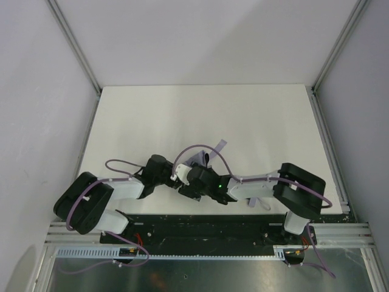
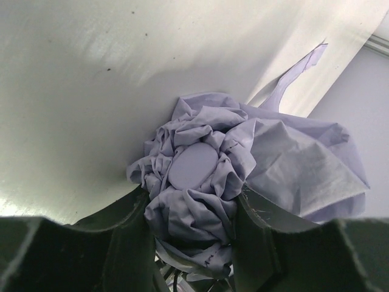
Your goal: Put away the umbrella
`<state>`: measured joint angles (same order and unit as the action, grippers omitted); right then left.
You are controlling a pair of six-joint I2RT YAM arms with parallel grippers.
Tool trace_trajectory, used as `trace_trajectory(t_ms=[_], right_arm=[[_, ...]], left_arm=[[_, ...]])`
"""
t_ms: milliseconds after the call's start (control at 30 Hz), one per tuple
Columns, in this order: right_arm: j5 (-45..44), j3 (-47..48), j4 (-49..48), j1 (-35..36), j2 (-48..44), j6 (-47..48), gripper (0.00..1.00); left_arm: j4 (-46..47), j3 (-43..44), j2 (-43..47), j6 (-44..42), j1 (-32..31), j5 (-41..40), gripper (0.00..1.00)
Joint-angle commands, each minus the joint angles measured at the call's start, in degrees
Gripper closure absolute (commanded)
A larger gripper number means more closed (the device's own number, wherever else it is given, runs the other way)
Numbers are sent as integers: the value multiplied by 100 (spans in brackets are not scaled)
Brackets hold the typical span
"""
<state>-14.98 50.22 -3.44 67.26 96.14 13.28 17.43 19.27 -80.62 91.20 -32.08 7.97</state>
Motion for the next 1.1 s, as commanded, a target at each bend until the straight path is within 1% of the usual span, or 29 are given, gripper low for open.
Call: trace_trajectory(t_ms=[0, 33, 67, 100, 167, 233, 300, 333, 367, 400, 500, 600, 633, 667, 700, 800, 900, 967, 1067], right_arm=[[-699, 119, -858, 43, 537, 270, 17], [-804, 146, -877, 38, 682, 244, 20], [-905, 177, -868, 35, 816, 210, 26], [-991, 210, -803, 12, 949, 153, 34], [-1012, 287, -481, -74, 1181, -48, 53], [-790, 320, -62, -170, 1338, -346, 71], [-408, 328, 342, -278, 1395, -630, 90], [-153, 330, 514, -338, 1410, -746, 95], [158, 326, 649, -412, 1418, -835, 98], [464, 306, 712, -502, 1435, -892, 99], [1744, 207, 648, -840, 1573, -919, 100], [2775, 185, 520, -1193, 1688, -1037, 100], [3095, 183, 480, -1323, 1710, -1108, 100], [3356, 182, 443, -1436, 1735, -1178, 100], [3613, 182, 424, -1550, 1760, -1240, 100], [4435, 197, 408, -1928, 1876, -1470, 100], [5169, 217, 158, -2290, 2080, -1920, 100], [5598, 239, 52, -2491, 2310, -2227, 100], [6039, 258, -86, -2718, 2656, -2525, 100]], left_arm=[[-1938, -353, -158, 10, 22, -84, 100], [-1955, -367, -130, 46, 19, -54, 100], [-1968, -364, -121, 69, 23, -30, 100], [-1978, -368, -103, 76, 24, -13, 100], [-1986, -383, -42, 107, 36, 6, 100], [-1993, -381, 29, 137, 39, 19, 100], [-1990, -305, 108, 8, 73, 44, 100], [-1985, -255, 165, -87, 98, 46, 100], [-1983, -199, 242, -178, 123, 38, 99], [-1982, -118, 324, -320, 154, 7, 92], [-1866, 129, 728, -1009, 353, -162, 55], [-1500, 202, 1516, -1839, 701, -324, 30], [-1424, 206, 1801, -2074, 811, -358, 19], [-1386, 221, 2066, -2310, 933, -362, 10], [-1371, 228, 2326, -2498, 1051, -325, 5], [-1424, 110, 3001, -2736, 1414, -78, 1], [-1442, -167, 3373, -2533, 1619, 296, 1], [-1365, -353, 3374, -2310, 1644, 615, 1], [-1057, -586, 3089, -1965, 1649, 1200, 0]])
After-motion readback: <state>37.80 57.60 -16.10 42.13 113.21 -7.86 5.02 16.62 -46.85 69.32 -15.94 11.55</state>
